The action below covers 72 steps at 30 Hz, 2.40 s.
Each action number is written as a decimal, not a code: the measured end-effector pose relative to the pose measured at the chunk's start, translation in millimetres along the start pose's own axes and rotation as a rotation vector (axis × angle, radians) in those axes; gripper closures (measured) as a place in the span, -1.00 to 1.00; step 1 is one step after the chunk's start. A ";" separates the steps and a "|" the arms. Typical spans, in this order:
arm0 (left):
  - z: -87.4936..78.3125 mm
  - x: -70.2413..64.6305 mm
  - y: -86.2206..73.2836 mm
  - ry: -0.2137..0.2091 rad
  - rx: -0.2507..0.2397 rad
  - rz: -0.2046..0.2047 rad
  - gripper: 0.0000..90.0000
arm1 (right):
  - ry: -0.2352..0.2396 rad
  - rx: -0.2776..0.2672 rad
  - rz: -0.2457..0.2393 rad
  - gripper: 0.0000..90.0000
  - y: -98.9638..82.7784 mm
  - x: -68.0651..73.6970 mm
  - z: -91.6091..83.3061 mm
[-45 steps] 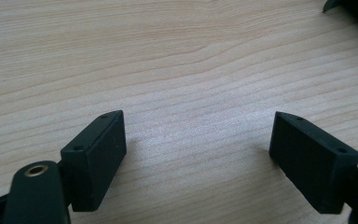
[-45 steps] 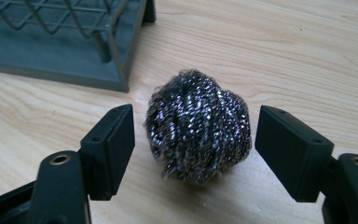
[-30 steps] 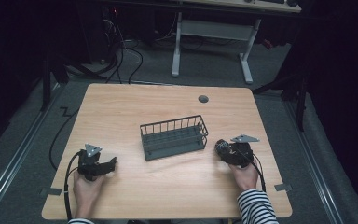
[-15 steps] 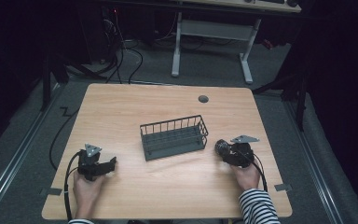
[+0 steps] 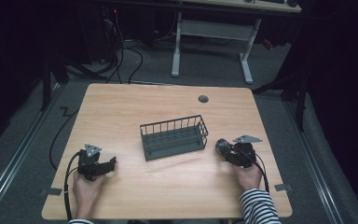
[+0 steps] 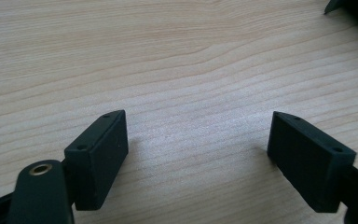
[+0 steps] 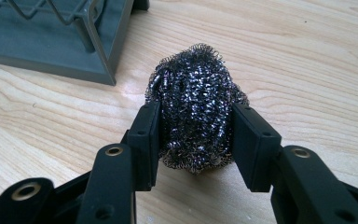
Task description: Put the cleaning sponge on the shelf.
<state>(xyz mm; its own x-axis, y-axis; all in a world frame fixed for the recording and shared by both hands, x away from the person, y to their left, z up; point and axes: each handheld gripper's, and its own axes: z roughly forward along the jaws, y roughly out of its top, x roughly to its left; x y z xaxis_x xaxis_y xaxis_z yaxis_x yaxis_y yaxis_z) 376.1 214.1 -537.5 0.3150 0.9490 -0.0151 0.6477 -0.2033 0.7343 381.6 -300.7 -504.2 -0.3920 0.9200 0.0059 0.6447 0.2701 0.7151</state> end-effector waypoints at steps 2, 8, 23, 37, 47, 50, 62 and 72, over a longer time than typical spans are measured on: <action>0.0 0.0 0.0 0.000 0.000 0.000 -0.54 | 0.004 -0.002 0.001 0.25 0.1 -0.5 -0.6; 0.0 -0.1 0.0 0.001 0.000 -0.001 -0.54 | 0.020 -0.026 0.004 0.25 1.5 -2.3 -12.1; 0.0 -0.3 0.0 0.000 -0.001 -0.001 -0.53 | 0.120 -0.117 0.028 0.24 22.8 -2.4 -50.2; 0.0 -0.5 0.0 0.000 -0.002 -0.002 -0.52 | 0.148 -0.171 -0.091 0.24 66.7 20.5 -71.2; 0.1 -1.0 0.2 -0.001 -0.004 -0.001 -0.49 | 0.196 -0.197 -0.145 0.24 94.7 45.4 -63.5; 0.2 -1.1 0.3 -0.002 -0.004 0.000 -0.48 | 0.216 -0.194 -0.158 0.24 103.9 55.0 -57.4; 0.3 -1.1 0.5 -0.003 -0.005 0.004 -0.47 | 0.247 -0.114 -0.188 0.23 122.6 75.3 -21.3; 0.3 -1.1 0.4 -0.003 -0.005 0.004 -0.47 | 0.240 -0.036 -0.190 0.21 128.2 88.7 11.1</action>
<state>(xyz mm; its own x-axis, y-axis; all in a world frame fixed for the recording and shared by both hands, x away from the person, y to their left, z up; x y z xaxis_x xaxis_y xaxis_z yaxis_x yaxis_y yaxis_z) 376.3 212.9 -537.4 0.3199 0.9474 -0.0143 0.6428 -0.2059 0.7379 436.7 -181.3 -419.7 -0.6494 0.7598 0.0315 0.5230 0.4163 0.7437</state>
